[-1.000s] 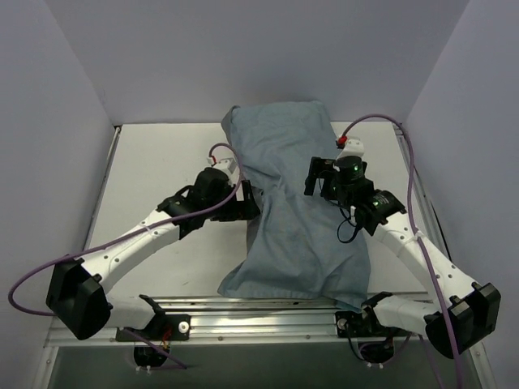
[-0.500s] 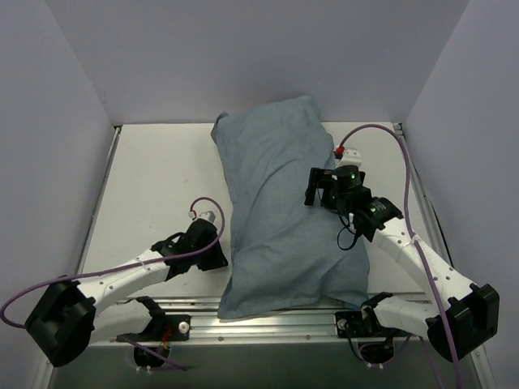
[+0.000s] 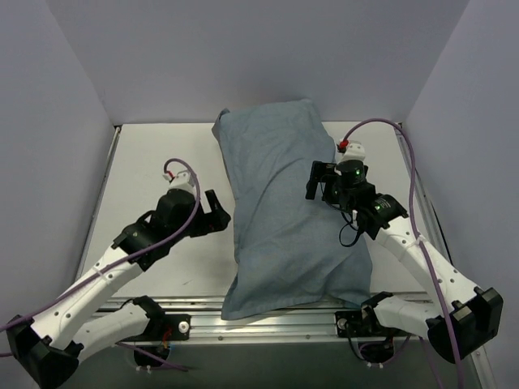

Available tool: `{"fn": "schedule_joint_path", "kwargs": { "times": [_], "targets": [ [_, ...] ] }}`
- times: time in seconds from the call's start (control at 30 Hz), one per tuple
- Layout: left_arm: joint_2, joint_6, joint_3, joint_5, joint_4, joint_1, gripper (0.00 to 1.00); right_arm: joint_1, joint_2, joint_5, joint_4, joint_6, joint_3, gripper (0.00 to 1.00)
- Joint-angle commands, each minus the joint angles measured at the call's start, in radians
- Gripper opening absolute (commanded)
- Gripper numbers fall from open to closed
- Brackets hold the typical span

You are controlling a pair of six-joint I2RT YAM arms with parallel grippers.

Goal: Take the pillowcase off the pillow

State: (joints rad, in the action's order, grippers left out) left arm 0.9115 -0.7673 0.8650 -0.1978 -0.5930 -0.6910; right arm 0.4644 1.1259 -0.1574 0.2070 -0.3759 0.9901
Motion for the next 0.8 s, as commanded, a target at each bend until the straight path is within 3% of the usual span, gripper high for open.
{"fn": "schedule_joint_path", "kwargs": {
  "times": [0.0, 0.23, 0.33, 0.4, 0.5, 0.63, 0.77],
  "targets": [
    [0.157, 0.147, 0.156, 0.070, 0.125, 0.053, 0.97, -0.004, -0.048, -0.024, 0.015, -0.014, -0.008, 0.98],
    [0.609, 0.181, 0.422, 0.273, 0.321, 0.139, 0.96, -0.003, -0.072, 0.087, 0.003, -0.078, -0.082, 0.98],
    [0.745, 0.143, 0.459, 0.357, 0.410, 0.145, 1.00, 0.006, -0.074, 0.127, -0.020, -0.107, -0.132, 0.98],
    [0.789, 0.099, 0.448, 0.415, 0.482, 0.146, 0.92, 0.017, -0.064, 0.140, -0.046, -0.113, -0.154, 0.97],
    [0.826, 0.013, 0.356, 0.474, 0.623, 0.145, 0.79, 0.022, -0.028, 0.144, -0.086, -0.107, -0.202, 0.97],
    [0.765, -0.127, 0.152, 0.515, 0.816, 0.119, 0.69, 0.014, 0.054, 0.078, -0.136, -0.074, -0.215, 0.96],
    [0.630, -0.204, -0.090, 0.395, 0.903, -0.013, 0.59, -0.010, 0.162, -0.017, -0.234, -0.028, -0.167, 0.95]
  ]
}}
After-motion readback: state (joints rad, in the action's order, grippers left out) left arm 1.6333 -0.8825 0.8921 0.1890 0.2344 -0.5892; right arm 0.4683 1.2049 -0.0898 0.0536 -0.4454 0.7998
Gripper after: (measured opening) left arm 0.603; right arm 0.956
